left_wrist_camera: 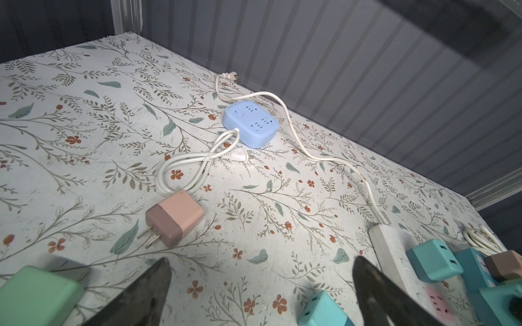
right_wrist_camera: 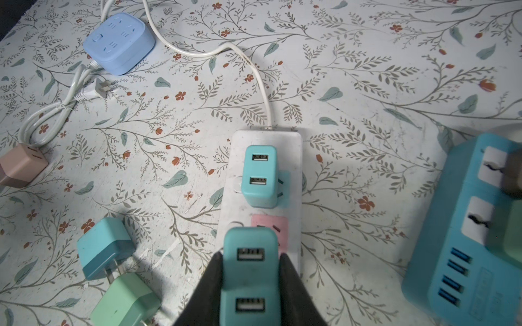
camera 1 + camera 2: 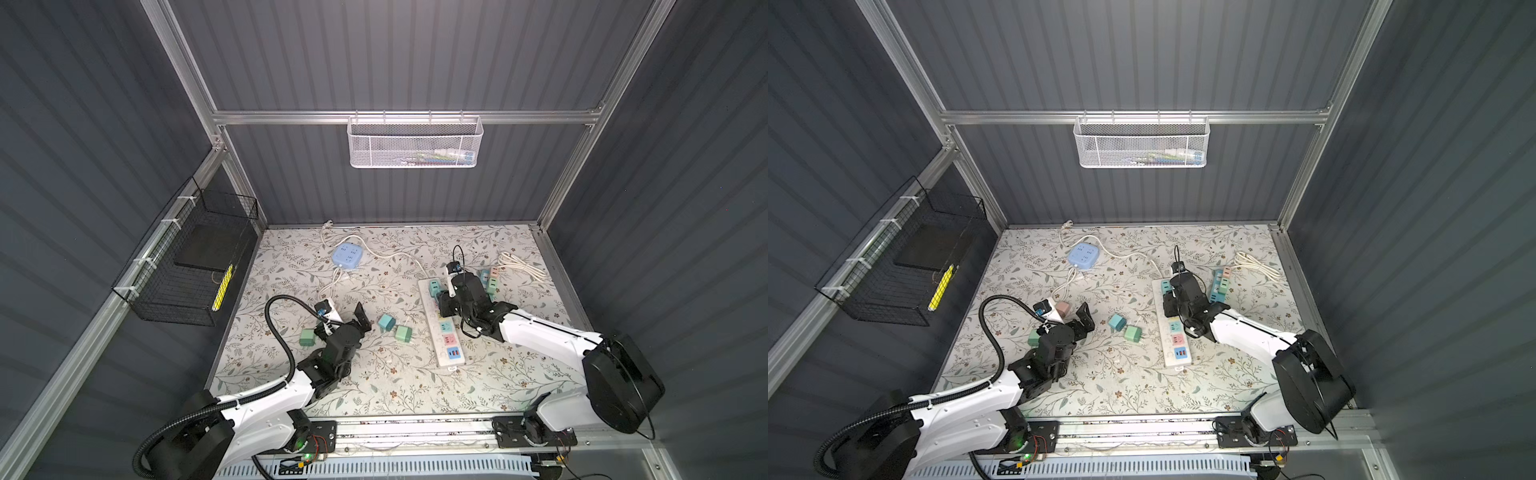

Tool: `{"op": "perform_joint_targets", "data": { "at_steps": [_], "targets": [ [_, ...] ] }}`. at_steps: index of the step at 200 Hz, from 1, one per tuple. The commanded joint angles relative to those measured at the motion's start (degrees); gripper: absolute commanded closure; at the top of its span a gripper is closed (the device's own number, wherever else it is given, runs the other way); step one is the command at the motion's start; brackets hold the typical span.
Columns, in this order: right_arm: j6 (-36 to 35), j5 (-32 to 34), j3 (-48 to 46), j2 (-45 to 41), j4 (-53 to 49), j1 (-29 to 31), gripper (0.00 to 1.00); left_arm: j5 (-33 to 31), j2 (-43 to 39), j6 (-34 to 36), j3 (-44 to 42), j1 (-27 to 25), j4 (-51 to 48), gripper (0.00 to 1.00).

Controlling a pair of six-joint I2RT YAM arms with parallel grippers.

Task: Insert the plug
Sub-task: 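Lower the second teal adapter with the right gripper onto the pink socket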

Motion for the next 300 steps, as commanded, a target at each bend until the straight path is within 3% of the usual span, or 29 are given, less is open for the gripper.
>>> {"op": "perform_joint_targets", "data": {
  "at_steps": [1,300],
  "targets": [
    [1.31,1.03,0.49,0.50,2.83,-0.05,0.81,0.61,-0.29,-1.65,-0.42,0.30,-0.81,0.00],
    [2.32,5.60,-1.17,8.20,6.19,1.51,0.82,3.73,0.04,-0.12,0.12,0.29,0.50,0.00]
  ]
}}
